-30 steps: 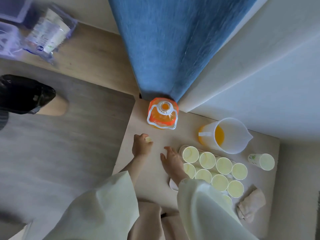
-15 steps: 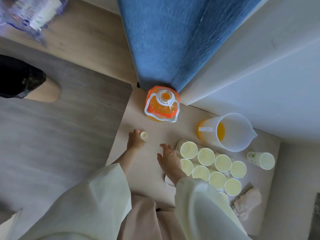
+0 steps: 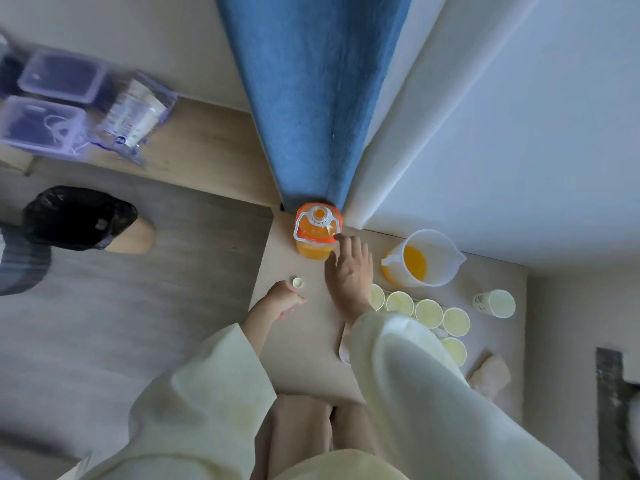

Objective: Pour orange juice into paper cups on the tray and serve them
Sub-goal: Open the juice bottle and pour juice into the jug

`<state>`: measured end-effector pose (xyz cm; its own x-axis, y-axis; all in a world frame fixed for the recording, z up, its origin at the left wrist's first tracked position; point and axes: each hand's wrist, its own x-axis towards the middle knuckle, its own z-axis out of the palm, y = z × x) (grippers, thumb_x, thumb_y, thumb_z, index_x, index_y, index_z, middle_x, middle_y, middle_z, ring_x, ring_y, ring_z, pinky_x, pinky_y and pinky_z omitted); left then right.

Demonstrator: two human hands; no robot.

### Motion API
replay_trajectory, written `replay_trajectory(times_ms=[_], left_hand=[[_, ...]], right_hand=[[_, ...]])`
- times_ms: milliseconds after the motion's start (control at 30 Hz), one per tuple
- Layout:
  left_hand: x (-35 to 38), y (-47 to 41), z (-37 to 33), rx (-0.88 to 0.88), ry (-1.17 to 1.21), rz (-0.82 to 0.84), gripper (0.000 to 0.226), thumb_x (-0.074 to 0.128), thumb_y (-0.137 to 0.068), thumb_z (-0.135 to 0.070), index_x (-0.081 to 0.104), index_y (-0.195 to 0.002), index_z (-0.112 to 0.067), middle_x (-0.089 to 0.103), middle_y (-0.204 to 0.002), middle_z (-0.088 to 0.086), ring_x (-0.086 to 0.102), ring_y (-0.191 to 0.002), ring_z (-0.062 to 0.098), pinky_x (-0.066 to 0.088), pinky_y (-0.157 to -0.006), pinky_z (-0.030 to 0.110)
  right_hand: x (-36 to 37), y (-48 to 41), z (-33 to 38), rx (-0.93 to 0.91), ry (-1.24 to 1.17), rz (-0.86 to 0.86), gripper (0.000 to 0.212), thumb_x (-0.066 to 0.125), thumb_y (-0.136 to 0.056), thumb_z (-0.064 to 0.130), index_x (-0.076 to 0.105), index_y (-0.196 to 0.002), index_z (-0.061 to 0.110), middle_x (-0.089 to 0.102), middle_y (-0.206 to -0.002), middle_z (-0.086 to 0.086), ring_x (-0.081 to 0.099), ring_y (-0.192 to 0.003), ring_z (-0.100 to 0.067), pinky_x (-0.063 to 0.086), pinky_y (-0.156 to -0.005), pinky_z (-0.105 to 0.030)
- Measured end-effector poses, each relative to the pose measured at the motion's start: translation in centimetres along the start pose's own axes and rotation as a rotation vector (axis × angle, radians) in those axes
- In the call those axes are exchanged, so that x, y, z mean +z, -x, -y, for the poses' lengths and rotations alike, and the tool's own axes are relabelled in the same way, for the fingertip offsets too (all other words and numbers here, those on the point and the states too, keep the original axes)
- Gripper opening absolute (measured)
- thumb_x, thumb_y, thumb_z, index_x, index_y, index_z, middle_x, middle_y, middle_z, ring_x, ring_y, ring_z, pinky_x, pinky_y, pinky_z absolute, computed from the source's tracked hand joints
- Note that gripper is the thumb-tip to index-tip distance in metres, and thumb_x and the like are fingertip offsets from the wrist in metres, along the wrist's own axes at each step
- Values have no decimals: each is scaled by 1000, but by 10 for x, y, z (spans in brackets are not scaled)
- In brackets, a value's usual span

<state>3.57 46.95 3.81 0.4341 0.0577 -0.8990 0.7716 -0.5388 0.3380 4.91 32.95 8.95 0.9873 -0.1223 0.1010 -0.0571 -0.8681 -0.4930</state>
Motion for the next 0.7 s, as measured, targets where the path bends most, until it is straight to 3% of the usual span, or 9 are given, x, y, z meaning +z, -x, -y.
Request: replay_trajectory(times_ms=[100,167,233,333,433,533,633,700], left_hand=[[-13,17,-19,56,11,-27,14,65,-88,-17,53,-80,-16,59,-80,6,56,-66,20,35,-56,23],[-17,23,-22,51,16,-2,19,63,-89,-17,51,-74,-18,59,-69,6,55,-55,18,35,-55,22],[-21,28,-22,54,12,-20,20,61,-89,-16,51,-72,-18,59,-66,6,54,-52,17,35,-54,22],[-23,37,-21,89,-33,-57,23,59,-88,-14,50,-68,-18,56,-68,6,54,-57,20,32,-53,23],[-25,43,-21,122,-102,-66,26,58,-88,-17,47,-65,-19,56,-75,9,55,-62,22,30,-50,22],[-32,48,-25,151,-188,-54,26,59,-89,-21,45,-67,-17,59,-77,10,56,-65,23,32,-52,23],[-44,51,-35,190,-202,-96,26,62,-87,-19,44,-68,-16,58,-72,10,52,-67,23,32,-54,25],[-52,61,-45,241,-183,-144,25,62,-88,-12,42,-73,-17,48,-70,1,47,-75,21,30,-54,27]], right_hand=[[-12,-20,16,-178,40,189,25,63,-79,16,67,-102,8,66,-96,-10,61,-86,-35,48,-74,-37],[-16,-32,27,-122,36,444,32,59,-89,22,63,-118,10,64,-115,-10,58,-106,-34,45,-86,-37],[-17,-40,34,-18,35,635,38,51,-94,27,55,-129,14,60,-125,-11,56,-113,-33,44,-86,-34],[-21,-48,46,-31,84,703,40,47,-95,27,51,-134,17,57,-130,-12,54,-117,-33,42,-85,-32],[-21,-64,58,98,60,826,44,49,-94,38,54,-134,21,51,-138,-7,49,-125,-29,39,-91,-30],[-22,-98,69,238,15,768,48,54,-80,57,66,-103,16,65,-107,-3,61,-107,-26,45,-83,-31],[-35,-116,65,327,-77,783,30,59,-85,48,54,-94,19,52,-76,4,55,-77,-19,44,-69,-28],[-49,-110,63,364,-113,828,21,53,-92,45,51,-89,25,55,-66,12,55,-89,-16,45,-78,-28]])
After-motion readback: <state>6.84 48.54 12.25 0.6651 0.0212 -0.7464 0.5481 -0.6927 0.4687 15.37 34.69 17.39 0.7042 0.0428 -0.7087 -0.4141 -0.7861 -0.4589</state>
